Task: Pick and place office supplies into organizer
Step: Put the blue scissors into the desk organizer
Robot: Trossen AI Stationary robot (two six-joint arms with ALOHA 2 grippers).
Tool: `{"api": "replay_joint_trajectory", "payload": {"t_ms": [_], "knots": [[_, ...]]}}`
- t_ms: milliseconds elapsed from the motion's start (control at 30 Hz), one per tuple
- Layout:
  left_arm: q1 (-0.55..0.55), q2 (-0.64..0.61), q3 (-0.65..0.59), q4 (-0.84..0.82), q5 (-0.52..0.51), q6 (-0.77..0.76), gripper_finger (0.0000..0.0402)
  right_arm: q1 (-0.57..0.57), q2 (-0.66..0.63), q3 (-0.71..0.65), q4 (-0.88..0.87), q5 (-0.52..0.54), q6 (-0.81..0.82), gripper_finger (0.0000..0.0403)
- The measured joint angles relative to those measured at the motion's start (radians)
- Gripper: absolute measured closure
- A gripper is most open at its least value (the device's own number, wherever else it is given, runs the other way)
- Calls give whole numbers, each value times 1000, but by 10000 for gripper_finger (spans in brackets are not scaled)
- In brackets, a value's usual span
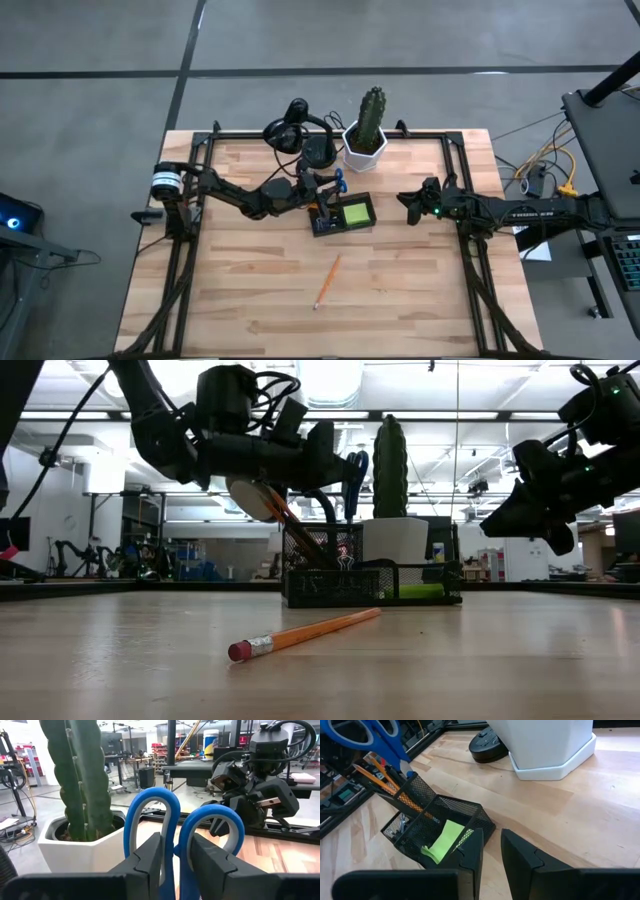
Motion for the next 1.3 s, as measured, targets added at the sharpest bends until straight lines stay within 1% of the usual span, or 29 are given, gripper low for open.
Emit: {"api": "replay_joint_trajectory", "payload": {"t_ms": [133, 433, 533, 733, 867, 967, 1300], "knots": [[0, -1, 0, 4, 4, 1, 318, 0, 0, 0, 0, 0, 0, 344], [0, -2, 0, 10, 65, 3, 311, 0, 0, 0, 0, 0, 1, 344], [0, -3, 0, 10, 66, 3, 292, 0, 0, 0, 0, 0, 3, 344], [0, -5, 0, 10, 66, 2, 235, 0, 0, 0, 1, 0, 5, 344], [-3, -7, 0, 10, 66, 2, 211, 0, 0, 0, 1, 0, 5, 344], [-7, -15, 1, 4, 67, 2, 206, 0, 0, 0, 1, 0, 8, 344], [-11, -34, 3, -6, 70, 1, 204, 0, 0, 0, 1, 0, 11, 344]]}}
